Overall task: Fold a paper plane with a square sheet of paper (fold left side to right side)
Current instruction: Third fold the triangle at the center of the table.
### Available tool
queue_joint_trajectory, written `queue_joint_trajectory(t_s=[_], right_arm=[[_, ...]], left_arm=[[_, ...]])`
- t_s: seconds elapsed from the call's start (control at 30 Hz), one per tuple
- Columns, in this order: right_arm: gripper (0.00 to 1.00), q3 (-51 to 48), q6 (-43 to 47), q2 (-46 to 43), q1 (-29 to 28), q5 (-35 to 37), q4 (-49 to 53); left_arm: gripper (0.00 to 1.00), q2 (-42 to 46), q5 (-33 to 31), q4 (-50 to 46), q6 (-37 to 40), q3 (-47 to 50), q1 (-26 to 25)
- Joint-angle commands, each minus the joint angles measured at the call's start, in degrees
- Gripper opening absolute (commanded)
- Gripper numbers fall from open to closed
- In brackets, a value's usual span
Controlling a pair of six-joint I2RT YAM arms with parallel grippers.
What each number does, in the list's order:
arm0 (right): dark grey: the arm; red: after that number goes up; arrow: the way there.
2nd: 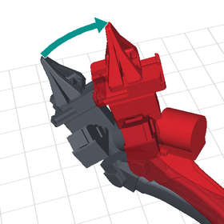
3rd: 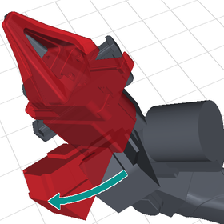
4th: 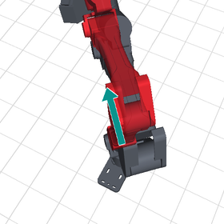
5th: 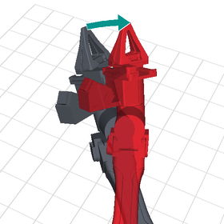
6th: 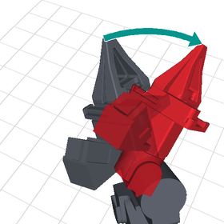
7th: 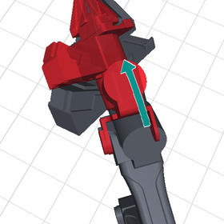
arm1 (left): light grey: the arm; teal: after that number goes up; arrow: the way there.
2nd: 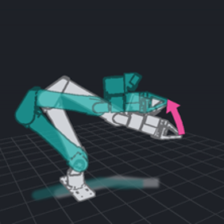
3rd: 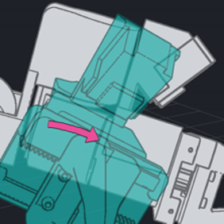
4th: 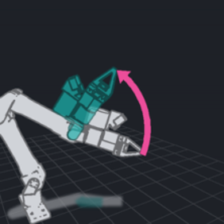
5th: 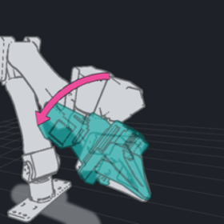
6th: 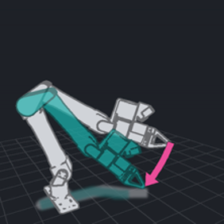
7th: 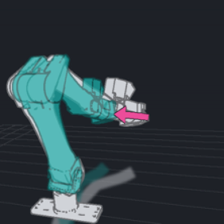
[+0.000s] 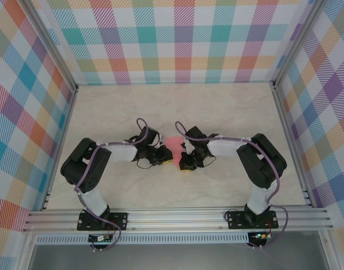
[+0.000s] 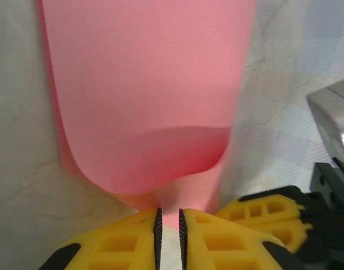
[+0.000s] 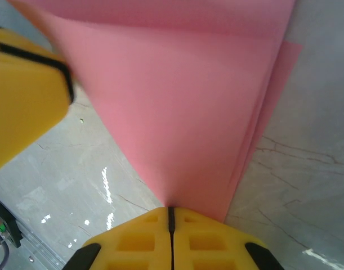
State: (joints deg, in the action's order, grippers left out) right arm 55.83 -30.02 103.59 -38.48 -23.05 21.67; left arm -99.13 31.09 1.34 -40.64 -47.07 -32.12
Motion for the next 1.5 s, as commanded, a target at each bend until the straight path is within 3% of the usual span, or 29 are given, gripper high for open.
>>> queue_joint_trajectory(t_s=[0.0, 0.4, 1.03, 1.47], right_arm=[[0.03, -2.83, -0.85, 1.16, 0.93, 5.85, 3.80], [0.00, -2.48, -0.21, 2.64, 0.94, 5.65, 3.47], [0.00, -2.66, 0.27, 2.96, 0.95, 5.90, 3.99], [0.00, -2.70, 1.47, 2.99, 0.95, 7.84, 6.28]], left_arm=[[0.19, 4.38, -0.67, -2.41, 1.34, 0.55, -1.61], [0.09, 1.87, 0.50, 1.43, -0.71, 0.03, -5.53], [0.08, -4.43, -0.60, 3.60, -0.40, -0.99, -5.67], [0.08, -5.68, -3.76, -0.88, 4.74, -1.33, 0.91]])
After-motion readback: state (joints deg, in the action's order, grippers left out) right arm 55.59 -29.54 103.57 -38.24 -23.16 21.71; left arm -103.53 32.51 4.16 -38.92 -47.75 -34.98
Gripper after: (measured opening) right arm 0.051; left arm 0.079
